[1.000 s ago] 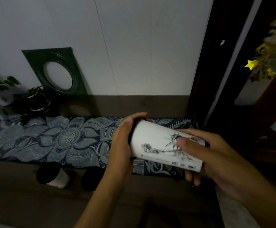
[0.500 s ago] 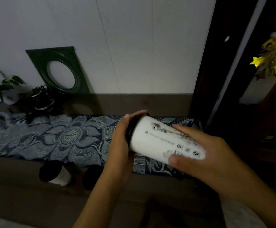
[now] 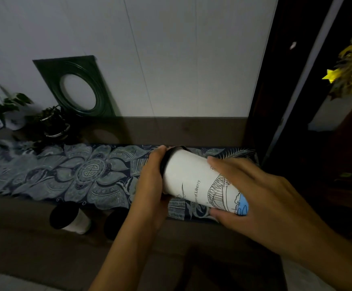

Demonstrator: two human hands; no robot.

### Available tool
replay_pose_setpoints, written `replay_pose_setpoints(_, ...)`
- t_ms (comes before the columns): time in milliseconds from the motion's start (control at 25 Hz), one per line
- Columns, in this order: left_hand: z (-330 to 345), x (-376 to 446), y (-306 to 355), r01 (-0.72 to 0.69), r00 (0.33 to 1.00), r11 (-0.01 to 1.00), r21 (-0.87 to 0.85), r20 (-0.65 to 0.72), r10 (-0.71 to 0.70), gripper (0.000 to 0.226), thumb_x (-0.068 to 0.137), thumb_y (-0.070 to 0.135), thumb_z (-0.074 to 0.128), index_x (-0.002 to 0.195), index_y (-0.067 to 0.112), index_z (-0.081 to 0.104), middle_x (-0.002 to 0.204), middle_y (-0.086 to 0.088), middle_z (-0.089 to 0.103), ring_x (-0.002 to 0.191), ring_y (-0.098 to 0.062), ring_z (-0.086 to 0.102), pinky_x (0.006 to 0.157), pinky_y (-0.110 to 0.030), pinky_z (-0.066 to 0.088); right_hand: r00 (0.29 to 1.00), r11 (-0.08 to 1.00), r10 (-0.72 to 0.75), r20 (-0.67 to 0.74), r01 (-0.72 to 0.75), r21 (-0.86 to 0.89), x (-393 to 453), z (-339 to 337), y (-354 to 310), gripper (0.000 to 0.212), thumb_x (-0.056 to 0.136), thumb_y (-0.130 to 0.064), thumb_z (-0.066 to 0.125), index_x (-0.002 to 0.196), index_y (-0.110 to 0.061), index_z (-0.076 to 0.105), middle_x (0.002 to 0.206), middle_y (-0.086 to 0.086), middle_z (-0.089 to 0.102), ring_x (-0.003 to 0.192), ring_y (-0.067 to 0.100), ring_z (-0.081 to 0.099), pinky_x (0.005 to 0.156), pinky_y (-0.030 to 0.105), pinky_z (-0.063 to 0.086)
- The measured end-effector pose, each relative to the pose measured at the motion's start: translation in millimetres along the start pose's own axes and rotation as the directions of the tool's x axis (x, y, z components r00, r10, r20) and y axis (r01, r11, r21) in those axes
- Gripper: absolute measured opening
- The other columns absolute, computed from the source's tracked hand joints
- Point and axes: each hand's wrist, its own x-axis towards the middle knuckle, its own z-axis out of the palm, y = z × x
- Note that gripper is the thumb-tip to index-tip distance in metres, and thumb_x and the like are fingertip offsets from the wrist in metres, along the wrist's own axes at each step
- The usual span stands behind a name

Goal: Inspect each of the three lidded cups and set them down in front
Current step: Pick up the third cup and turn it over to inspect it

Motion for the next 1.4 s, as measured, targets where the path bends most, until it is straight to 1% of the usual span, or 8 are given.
replay_pose_setpoints(240, -5.3, 2.2, 2.3, -0.255, 0.957, 0.967, 0.018, 0.150, 0.250, 0.040, 0.095, 0.037, 0.041, 0.106, 0.017, 0.074, 0.113, -0.016, 0.074, 0.098, -0.029, 0.071, 0.073, -0.040, 0.057, 0.798, 0.127, 0.322, 0.509, -0.569, 0.813, 10.2, -15.7, -9.0, 0.036, 0.068, -0.052, 0.074, 0.100, -0.034, 0.072, 0.077, 0.002, 0.075, 0.051, 0.021, 0.063, 0.040, 0.027, 0.049)
replay_pose_setpoints(440, -3.9, 4.7, 1.5, -0.078, 0.997, 0.993, 0.092, 0.025, 0.076, 0.036, 0.098, 0.032, 0.045, 0.091, 0.023, 0.079, 0.097, -0.005, 0.078, 0.091, -0.026, 0.070, 0.065, -0.034, 0.053, 0.996, 0.998, -0.034, 0.084, 0.029, 0.060, 5.3, 3.0, 7.1, 0.081, 0.069, -0.063, 0.066, 0.141, -0.050, 0.032, 0.135, -0.018, 0.046, 0.108, 0.007, 0.061, 0.075, 0.026, 0.060)
replay_pose_setpoints(600, -8.2, 4.8, -0.2, -0.116, 0.991, 0.989, 0.086, 0.080, 0.109, 0.038, 0.100, 0.036, 0.043, 0.099, 0.023, 0.079, 0.106, -0.007, 0.077, 0.096, -0.026, 0.070, 0.066, -0.034, 0.056, 0.998, 0.960, 0.050, 0.046, -0.061, 0.275, 4.2, 6.9, 4.8, 0.081, 0.071, -0.059, 0.070, 0.143, -0.044, 0.038, 0.132, -0.019, 0.053, 0.107, 0.003, 0.060, 0.074, 0.022, 0.059)
replay_pose_setpoints(760, -10.4, 3.0, -0.7, -0.227, 0.969, 0.971, 0.070, 0.112, 0.219, 0.041, 0.091, 0.038, 0.042, 0.103, 0.021, 0.077, 0.112, -0.010, 0.076, 0.104, -0.028, 0.070, 0.078, -0.041, 0.057, 0.899, 0.308, 0.256, 0.355, -0.424, 0.852, 6.4, 1.1, -4.9, 0.037, 0.076, -0.040, 0.073, 0.111, -0.045, 0.066, 0.100, -0.004, 0.076, 0.069, 0.020, 0.073, 0.054, 0.032, 0.059)
replay_pose_setpoints(1000, -15.6, 4.1, -6.6, -0.123, 0.992, 0.988, 0.091, -0.006, 0.124, 0.039, 0.084, 0.040, 0.050, 0.100, 0.020, 0.079, 0.114, -0.006, 0.076, 0.109, -0.030, 0.069, 0.081, -0.044, 0.056, 0.996, 0.995, -0.047, 0.081, 0.039, 0.093, 3.8, 15.0, 1.1, 0.082, 0.071, -0.062, 0.062, 0.145, -0.045, 0.031, 0.137, -0.023, 0.039, 0.110, 0.004, 0.055, 0.079, 0.033, 0.060)
replay_pose_setpoints(1120, -23.3, -0.5, -9.3, -0.143, 0.989, 0.986, 0.087, 0.036, 0.140, 0.037, 0.097, 0.039, 0.046, 0.108, 0.020, 0.077, 0.117, -0.007, 0.075, 0.110, -0.029, 0.069, 0.087, -0.046, 0.055, 0.997, 0.952, 0.022, 0.076, -0.044, 0.302, 2.1, 20.4, -1.4, 0.078, 0.072, -0.058, 0.068, 0.142, -0.044, 0.038, 0.129, -0.027, 0.049, 0.109, 0.001, 0.058, 0.081, 0.025, 0.058)
replay_pose_setpoints(1280, -32.8, -6.4, -14.4, -0.217, 0.972, 0.974, 0.060, 0.109, 0.209, 0.040, 0.105, 0.033, 0.035, 0.114, 0.019, 0.072, 0.115, -0.007, 0.075, 0.104, -0.029, 0.070, 0.080, -0.044, 0.057, 0.874, 0.285, 0.227, 0.429, -0.481, 0.829, 2.4, 18.1, -8.9, 0.062, 0.069, -0.049, 0.082, 0.125, -0.038, 0.060, 0.101, -0.002, 0.075, 0.064, 0.018, 0.071, 0.049, 0.029, 0.057)
replay_pose_setpoints(1400, -32.8, -3.9, -16.0, -0.178, 0.983, 0.982, 0.065, 0.054, 0.175, 0.038, 0.103, 0.030, 0.038, 0.103, 0.021, 0.075, 0.101, -0.003, 0.077, 0.090, -0.022, 0.071, 0.069, -0.035, 0.055, 0.897, 0.556, 0.218, 0.384, -0.438, 0.707, 4.3, 19.0, -12.6, 0.075, 0.069, -0.055, 0.075, 0.137, -0.048, 0.044, 0.117, -0.013, 0.067, 0.081, 0.014, 0.073, 0.059, 0.026, 0.059)
